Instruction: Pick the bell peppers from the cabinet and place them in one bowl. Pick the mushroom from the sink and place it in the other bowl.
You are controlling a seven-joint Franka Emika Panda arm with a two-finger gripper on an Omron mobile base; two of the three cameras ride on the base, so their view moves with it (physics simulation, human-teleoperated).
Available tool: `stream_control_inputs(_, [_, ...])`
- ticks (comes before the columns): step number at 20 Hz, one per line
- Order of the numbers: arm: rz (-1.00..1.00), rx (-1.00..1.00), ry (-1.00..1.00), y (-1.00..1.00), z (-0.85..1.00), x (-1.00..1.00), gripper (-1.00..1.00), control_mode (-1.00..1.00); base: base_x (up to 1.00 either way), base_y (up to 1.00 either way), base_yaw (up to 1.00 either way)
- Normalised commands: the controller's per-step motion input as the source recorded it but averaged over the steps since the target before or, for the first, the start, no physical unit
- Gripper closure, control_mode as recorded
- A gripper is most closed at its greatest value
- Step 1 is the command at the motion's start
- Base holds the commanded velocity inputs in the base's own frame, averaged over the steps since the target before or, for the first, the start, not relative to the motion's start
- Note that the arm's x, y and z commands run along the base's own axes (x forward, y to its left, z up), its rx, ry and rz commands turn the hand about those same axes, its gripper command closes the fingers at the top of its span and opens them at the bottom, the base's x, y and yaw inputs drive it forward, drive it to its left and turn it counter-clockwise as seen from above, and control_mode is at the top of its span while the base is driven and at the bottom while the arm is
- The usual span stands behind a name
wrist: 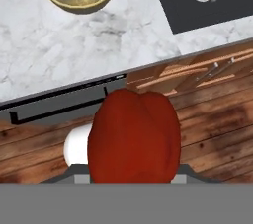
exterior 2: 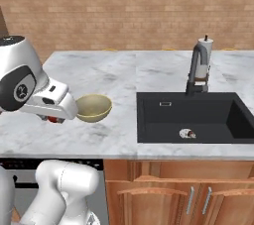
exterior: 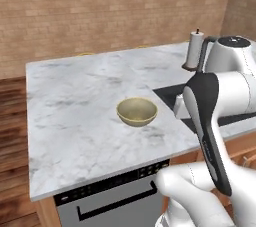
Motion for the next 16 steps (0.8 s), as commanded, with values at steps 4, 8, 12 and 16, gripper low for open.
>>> stream_control_inputs(4, [0.0, 0.0, 0.0, 0.0, 0.0, 0.0, 1.0, 1.0, 0.41, 0.05, 0.04])
stream_control_inputs(8, [0.02, 0.0, 0.0, 0.02, 0.0, 0.24, 1.0, -1.0, 0.22, 0.04, 0.01])
stream_control_inputs(12, [0.05, 0.0, 0.0, 0.04, -0.02, 0.57, 1.0, -1.0, 0.0, 0.0, 0.0])
stream_control_inputs(16, [0.06, 0.0, 0.0, 0.08, -0.07, 0.65, 1.0, -1.0, 0.0, 0.0, 0.0])
